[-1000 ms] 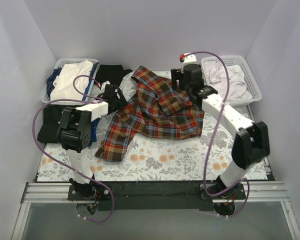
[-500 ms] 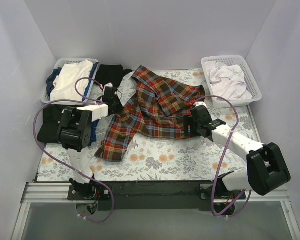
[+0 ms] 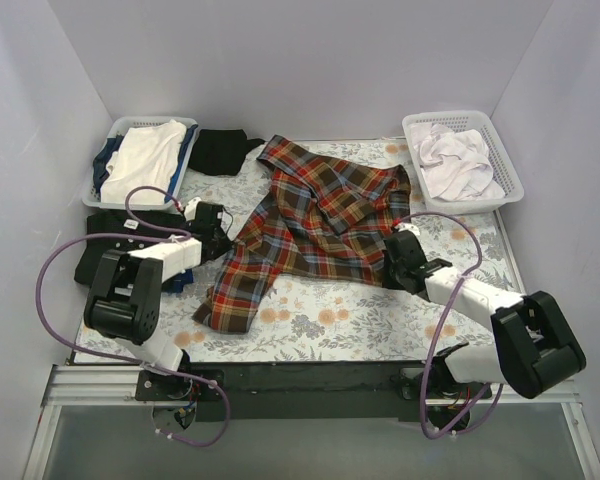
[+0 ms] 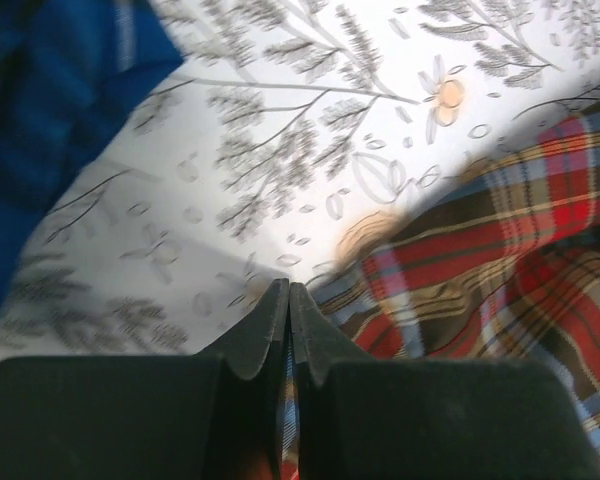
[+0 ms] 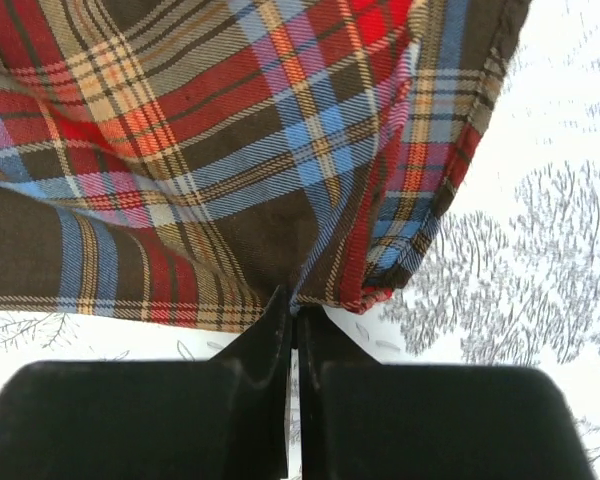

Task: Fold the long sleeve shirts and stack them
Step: Flatten the shirt out

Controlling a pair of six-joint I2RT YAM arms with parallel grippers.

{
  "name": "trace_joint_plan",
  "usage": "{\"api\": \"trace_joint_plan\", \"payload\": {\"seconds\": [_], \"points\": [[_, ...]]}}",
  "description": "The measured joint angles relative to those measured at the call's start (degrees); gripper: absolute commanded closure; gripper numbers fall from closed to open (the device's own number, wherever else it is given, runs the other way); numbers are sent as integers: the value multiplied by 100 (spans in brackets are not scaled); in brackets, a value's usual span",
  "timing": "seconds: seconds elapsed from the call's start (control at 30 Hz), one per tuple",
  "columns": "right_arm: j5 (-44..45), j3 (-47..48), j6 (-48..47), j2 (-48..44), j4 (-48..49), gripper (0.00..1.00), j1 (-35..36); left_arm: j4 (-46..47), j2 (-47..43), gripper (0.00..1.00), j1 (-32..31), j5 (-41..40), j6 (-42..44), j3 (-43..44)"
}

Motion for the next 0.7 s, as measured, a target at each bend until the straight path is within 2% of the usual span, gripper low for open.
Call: {"api": "trace_joint_plan", "payload": {"seconds": [0.13,0.37,0.43,0.47,0.5,0.53,0.57,0.63,0.67,0.7], "points": [[83,-468,437,-726,-251,99,7,-205,-446,100,0,-282,-271,-302],[153,-935,1429,-2702,-1545,99,7,-728,-1707,100,0,-975,-966,-568],[236,-925,1652,-3180,-1875,89,7,-763,-2015,100,0,-1064,-1047,-568],[262,-905,1720,-3300,-2009,78,7,-765,-2114,96,0,-1073,-1062,-568],[299,-861,1794,-3432,-2186,73,7,-750,-2208,91,-2,-1056,-1051,-568],[348,-787,1856,-3504,-2350,69,7,-719,-2264,80,-11,-1016,-1019,-568],[400,-691,1895,-3550,-2498,63,7,-669,-2275,73,-13,-949,-977,-568],[507,-448,1915,-3552,-2726,56,7,-608,-2201,65,-24,-800,-870,-542],[579,-295,1904,-3508,-2791,55,7,-566,-2124,56,-37,-734,-824,-514],[649,-131,1880,-3438,-2833,53,7,-527,-2006,54,-50,-667,-787,-474]]}}
